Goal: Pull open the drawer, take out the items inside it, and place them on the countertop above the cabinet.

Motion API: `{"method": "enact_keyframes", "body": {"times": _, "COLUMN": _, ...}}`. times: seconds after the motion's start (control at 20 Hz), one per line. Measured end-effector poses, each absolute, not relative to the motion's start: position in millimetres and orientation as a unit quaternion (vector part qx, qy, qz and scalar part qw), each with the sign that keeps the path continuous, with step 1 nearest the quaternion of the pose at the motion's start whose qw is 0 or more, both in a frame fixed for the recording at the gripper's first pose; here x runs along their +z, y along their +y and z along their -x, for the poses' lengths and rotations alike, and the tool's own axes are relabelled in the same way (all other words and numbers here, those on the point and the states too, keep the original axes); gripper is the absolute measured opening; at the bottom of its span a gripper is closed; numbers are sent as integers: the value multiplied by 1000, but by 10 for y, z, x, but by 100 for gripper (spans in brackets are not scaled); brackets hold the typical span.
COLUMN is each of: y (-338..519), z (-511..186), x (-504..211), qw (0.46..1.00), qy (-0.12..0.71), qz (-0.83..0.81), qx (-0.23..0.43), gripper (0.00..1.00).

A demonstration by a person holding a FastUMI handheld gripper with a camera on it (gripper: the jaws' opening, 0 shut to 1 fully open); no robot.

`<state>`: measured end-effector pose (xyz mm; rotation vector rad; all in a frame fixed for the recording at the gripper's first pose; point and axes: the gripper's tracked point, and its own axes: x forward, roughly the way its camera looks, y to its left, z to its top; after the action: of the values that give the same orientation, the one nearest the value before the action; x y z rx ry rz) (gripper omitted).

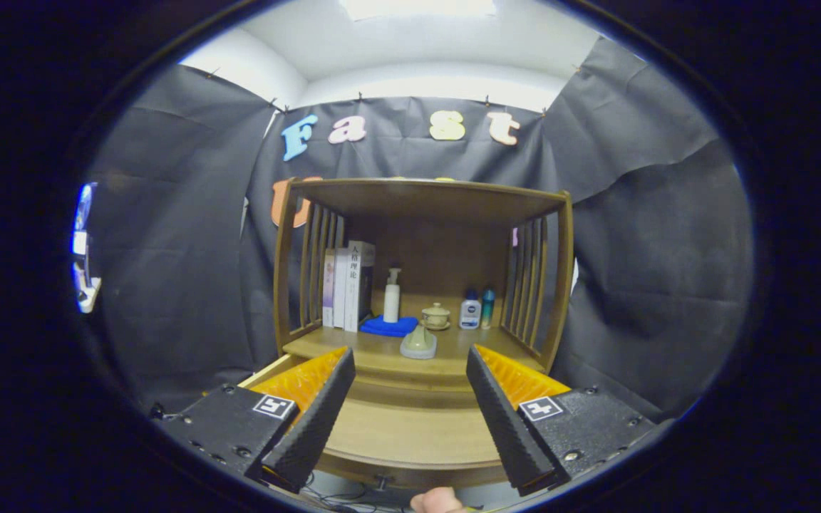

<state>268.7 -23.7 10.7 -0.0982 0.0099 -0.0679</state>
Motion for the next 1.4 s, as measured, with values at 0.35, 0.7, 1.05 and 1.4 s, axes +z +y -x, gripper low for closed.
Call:
{"method": "enact_keyframes", "body": {"times": 0.35, "y": -57, "z": -2420, "x": -805, "qw": 998, "qy": 28, "qz": 50, "qx": -10, "gripper": 99}}
{"method": "enact_keyframes", "body": {"times": 0.7, "y": -42, "z": -2320, "x": -1806, "qw": 995, "qy": 99, "qz": 6, "qx": -6, "gripper": 100}}
{"method": "enact_keyframes", "body": {"times": 1.05, "y": -232, "z": -2490, "x": -2183, "qw": 992, "qy": 121, "qz": 5, "qx": -43, "gripper": 100}}
{"method": "enact_keyframes", "body": {"times": 1.4, "y": -264, "z": -2537, "x": -2200, "qw": 992, "qy": 106, "qz": 10, "qx": -72, "gripper": 99}}
